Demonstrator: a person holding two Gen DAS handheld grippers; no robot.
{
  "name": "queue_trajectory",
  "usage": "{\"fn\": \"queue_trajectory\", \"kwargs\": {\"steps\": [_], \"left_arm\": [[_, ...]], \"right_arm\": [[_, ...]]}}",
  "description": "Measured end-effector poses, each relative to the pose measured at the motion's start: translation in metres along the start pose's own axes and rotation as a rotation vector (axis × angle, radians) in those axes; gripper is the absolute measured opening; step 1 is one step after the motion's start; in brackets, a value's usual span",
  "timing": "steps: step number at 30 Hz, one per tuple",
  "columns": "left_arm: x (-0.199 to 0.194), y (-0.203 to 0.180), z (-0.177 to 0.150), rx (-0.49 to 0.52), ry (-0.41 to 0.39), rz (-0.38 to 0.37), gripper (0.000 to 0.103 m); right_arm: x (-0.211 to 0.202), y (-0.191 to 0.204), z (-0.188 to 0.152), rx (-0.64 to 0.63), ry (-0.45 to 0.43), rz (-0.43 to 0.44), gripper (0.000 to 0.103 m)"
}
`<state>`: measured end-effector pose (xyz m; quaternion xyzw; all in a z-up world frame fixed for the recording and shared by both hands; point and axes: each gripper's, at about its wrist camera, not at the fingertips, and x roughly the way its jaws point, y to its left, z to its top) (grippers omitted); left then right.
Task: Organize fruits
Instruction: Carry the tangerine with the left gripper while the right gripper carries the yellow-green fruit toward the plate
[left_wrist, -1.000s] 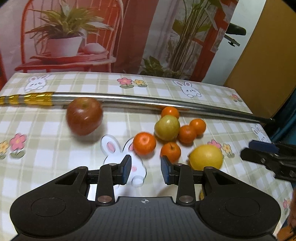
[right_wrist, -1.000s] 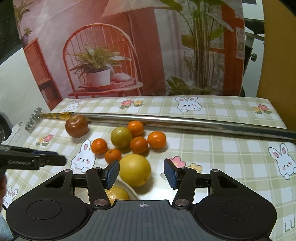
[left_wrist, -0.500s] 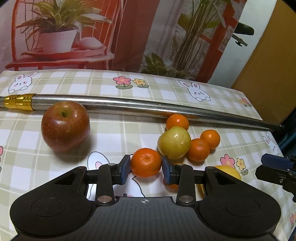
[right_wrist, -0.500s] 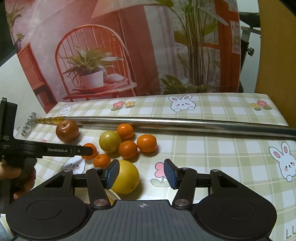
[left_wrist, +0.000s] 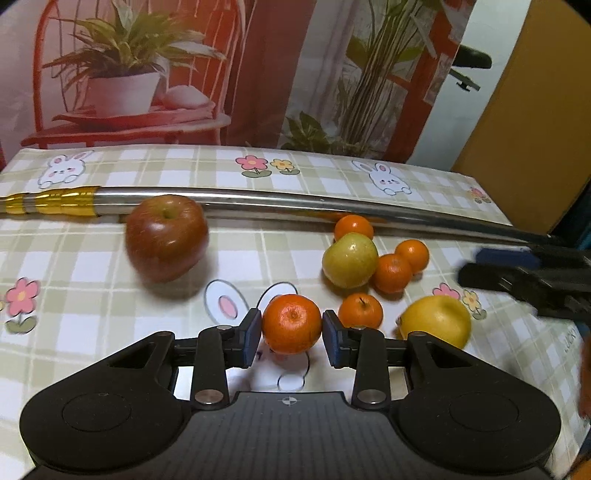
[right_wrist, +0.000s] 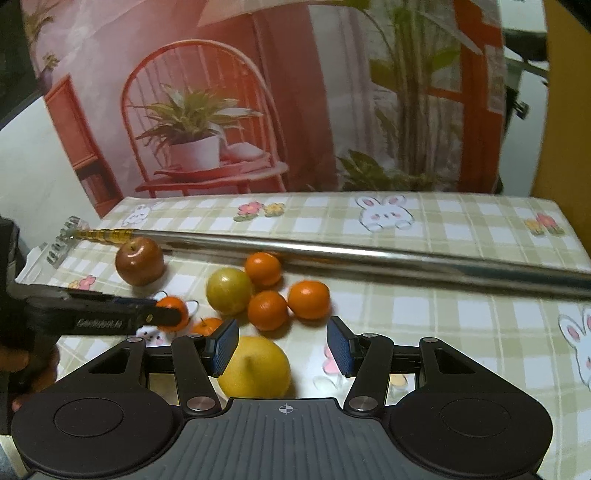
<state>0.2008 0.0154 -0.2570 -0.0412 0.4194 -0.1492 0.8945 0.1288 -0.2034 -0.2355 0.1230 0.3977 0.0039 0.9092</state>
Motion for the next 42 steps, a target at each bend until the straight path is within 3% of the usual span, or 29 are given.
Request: {"fn": "queue_trajectory", "kwargs": {"steps": [6, 12, 23, 29, 42], "left_arm": [[-0.027, 0.003, -0.014, 0.003, -0.030, -0.035, 0.038], [-0.036, -0.002, -0.022, 0.022, -0.033, -0.055, 0.038], [-0.037, -0.009, -0.031, 0.049, -0.023, -0.088, 0.038], [-0.036, -0.015, -0.034, 0.076, -0.015, -0.098, 0.038], [-0.026, -0.045, -0.042, 0.186, 0.037, -0.127, 0.038]], "right_arm": [[0.030, 0.017, 0.020, -0.089, 0.005, 0.040, 0.049], [0.069, 0.042, 0.028, -0.183, 0.063, 0.062, 0.049], [0.102, 0.054, 0.027, -0.226, 0.110, 0.031, 0.043], [0.092, 0.048, 0.027, -0.184, 0.093, 0.050, 0.042], [0.012, 0.035, 0.006, -0.064, -0.018, 0.102, 0.041]]}}
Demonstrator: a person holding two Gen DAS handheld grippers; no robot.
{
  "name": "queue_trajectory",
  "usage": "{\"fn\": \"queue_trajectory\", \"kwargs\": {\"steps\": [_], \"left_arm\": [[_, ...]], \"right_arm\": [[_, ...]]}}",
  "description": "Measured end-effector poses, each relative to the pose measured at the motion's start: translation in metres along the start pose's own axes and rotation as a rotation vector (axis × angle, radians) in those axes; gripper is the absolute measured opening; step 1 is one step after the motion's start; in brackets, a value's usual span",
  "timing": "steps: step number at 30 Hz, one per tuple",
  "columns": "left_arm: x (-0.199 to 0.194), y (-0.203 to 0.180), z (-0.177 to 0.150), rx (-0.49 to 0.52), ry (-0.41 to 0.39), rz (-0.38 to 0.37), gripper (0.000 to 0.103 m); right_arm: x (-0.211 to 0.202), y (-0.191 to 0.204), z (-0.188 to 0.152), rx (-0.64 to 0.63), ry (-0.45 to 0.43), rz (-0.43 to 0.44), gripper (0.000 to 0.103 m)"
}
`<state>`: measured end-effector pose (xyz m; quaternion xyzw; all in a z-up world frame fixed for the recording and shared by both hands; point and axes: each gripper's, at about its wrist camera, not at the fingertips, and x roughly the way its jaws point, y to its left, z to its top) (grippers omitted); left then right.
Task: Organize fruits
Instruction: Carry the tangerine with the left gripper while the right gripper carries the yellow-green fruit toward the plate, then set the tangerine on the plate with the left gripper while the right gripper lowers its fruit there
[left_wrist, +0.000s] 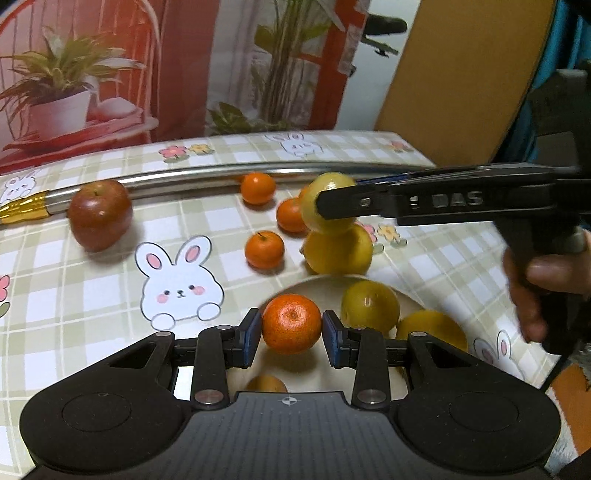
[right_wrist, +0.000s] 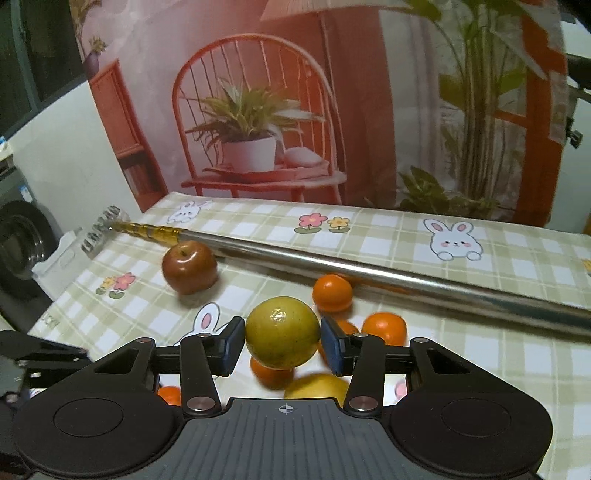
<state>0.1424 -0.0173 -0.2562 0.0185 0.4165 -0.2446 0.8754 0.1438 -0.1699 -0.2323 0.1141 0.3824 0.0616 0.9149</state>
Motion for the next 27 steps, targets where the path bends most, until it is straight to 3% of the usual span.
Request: {"fn": "queue_trajectory", "kwargs": {"steps": [16, 27], "left_arm": [[0.029, -0.010, 0.007, 0.014, 0.032, -0.014, 0.038], [-0.001, 0.002, 0.003, -0.055, -0.006, -0.017, 0.039]], "right_arm": [[-0.049, -0.015, -0.033, 0.069, -0.026, -0.051, 0.042], [-0.057, -0.009, -0.040, 0.084, -0.016, -0.045, 0.042]]}}
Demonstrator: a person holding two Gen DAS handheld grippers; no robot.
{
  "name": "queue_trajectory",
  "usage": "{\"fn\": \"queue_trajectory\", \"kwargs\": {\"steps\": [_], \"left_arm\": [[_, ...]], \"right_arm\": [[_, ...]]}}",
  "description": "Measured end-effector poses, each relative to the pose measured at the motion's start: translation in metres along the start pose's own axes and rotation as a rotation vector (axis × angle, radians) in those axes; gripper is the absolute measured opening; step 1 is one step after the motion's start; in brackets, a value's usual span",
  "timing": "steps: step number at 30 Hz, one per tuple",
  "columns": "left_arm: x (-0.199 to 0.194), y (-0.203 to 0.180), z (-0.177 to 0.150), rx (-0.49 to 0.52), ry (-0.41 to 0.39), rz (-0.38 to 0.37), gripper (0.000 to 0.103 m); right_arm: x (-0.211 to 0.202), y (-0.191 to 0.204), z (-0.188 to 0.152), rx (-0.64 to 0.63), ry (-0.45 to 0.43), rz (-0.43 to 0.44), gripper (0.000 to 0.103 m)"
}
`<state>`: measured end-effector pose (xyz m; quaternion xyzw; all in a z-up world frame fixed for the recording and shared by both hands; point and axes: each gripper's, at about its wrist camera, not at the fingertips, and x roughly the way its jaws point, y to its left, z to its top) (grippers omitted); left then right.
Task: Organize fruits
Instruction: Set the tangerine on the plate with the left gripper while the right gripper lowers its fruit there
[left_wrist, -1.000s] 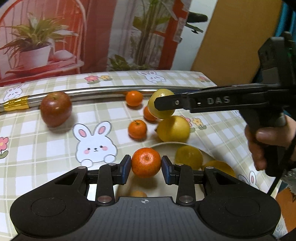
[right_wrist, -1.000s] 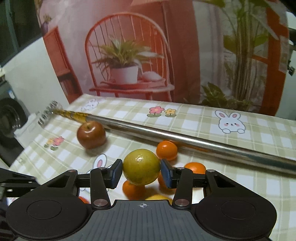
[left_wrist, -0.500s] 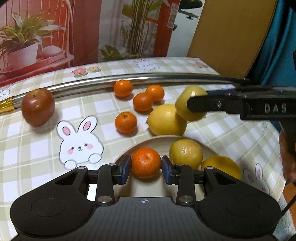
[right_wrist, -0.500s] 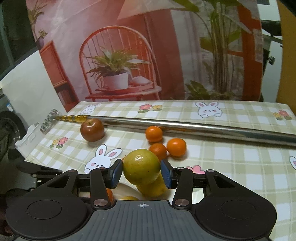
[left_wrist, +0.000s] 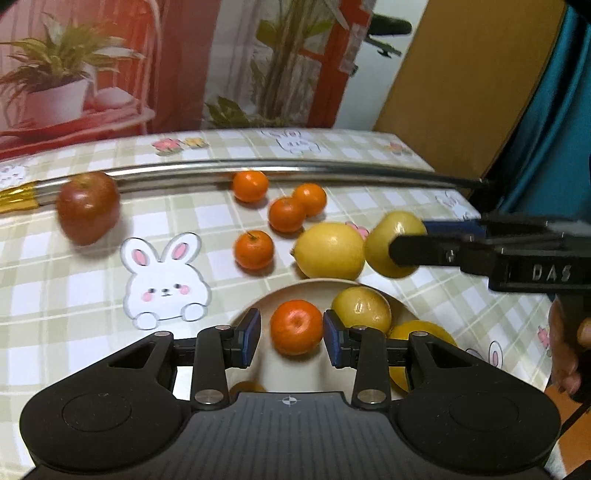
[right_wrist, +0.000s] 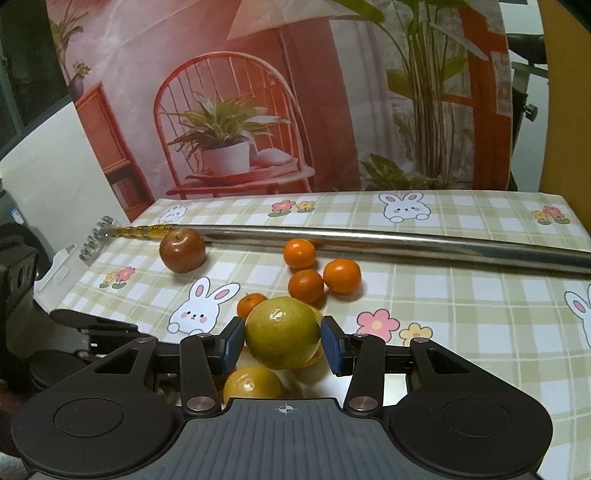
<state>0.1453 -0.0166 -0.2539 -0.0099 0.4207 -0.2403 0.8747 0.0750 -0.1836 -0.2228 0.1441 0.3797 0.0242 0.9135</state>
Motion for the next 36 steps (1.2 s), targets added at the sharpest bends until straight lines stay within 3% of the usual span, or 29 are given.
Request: {"fn": "queue_trajectory", "kwargs": {"steps": [9, 15, 25, 36], "left_arm": [[-0.055, 0.015, -0.016, -0.083, -0.039, 0.103, 0.039], [-0.081, 0.027, -0.030, -0.140, -0.050, 0.154, 0.039], [-0.102, 0.039, -0.053, -0.193, -0.076, 0.168, 0.040], [-0.100, 0.045, -0.064, -0.228, -0.088, 0.147, 0.040]], "right_arm": [[-0.011, 0.028, -0.006, -0.035, 0.015, 0.031, 0.042], [-0.008, 0.063, -0.022, -0.103, 0.091, 0.085, 0.042], [0.002, 0.115, -0.047, -0.290, 0.236, 0.126, 0.042], [0.009, 0.134, -0.064, -0.401, 0.338, 0.108, 0.042]]}}
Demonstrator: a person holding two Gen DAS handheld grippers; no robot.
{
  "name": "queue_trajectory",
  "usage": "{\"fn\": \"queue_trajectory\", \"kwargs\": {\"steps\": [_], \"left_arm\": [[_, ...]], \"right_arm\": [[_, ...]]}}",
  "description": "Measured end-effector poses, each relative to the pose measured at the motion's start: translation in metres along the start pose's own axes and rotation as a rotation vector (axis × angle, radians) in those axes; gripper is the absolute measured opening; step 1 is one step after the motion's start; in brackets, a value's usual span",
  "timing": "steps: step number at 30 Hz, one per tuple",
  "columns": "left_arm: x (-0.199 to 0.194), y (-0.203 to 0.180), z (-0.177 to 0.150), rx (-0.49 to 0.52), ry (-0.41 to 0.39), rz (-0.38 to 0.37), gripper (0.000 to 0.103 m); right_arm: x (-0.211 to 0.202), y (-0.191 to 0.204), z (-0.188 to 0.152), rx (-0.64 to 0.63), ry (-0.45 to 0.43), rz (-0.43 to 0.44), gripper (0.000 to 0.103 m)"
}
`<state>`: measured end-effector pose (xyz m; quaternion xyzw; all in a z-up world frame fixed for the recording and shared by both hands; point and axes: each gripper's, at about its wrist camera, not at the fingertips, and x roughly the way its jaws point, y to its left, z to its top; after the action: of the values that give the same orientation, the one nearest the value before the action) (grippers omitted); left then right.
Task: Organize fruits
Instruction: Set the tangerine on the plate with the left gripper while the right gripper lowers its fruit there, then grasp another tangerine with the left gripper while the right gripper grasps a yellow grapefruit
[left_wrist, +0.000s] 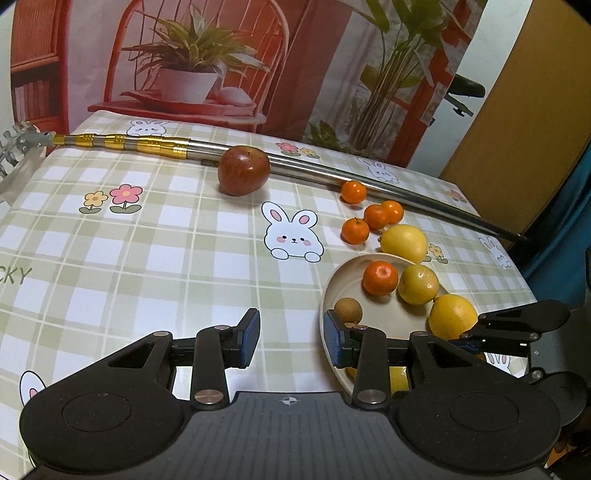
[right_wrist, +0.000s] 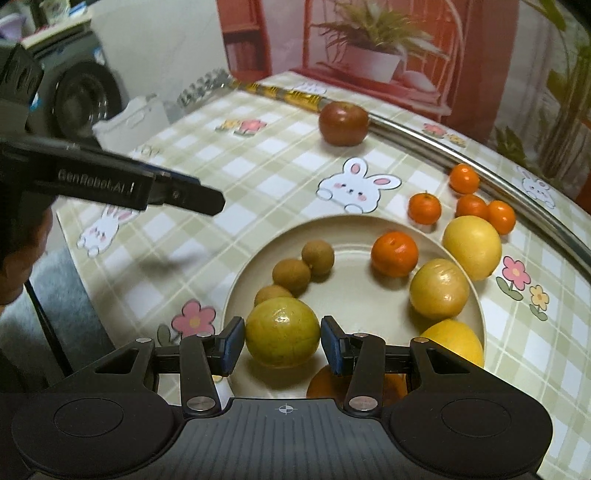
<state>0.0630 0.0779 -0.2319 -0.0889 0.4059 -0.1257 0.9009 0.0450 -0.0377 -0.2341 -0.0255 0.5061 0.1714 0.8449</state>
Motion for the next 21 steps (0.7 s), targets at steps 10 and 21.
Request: {"fn": "queue_trajectory", "kwargs": {"steps": [10, 21], "left_arm": [[0.001, 0.001, 0.000, -0.004, 0.000, 0.006, 0.046], [-0.001, -0.002, 0.020, 0.023, -0.018, 0.031, 0.046]], "right_arm": [[0.003, 0.003, 0.001, -0.002, 0.027, 0.016, 0.043], [-0.028, -0.027, 0.014, 0.092, -0.110, -0.002, 0.045]]}}
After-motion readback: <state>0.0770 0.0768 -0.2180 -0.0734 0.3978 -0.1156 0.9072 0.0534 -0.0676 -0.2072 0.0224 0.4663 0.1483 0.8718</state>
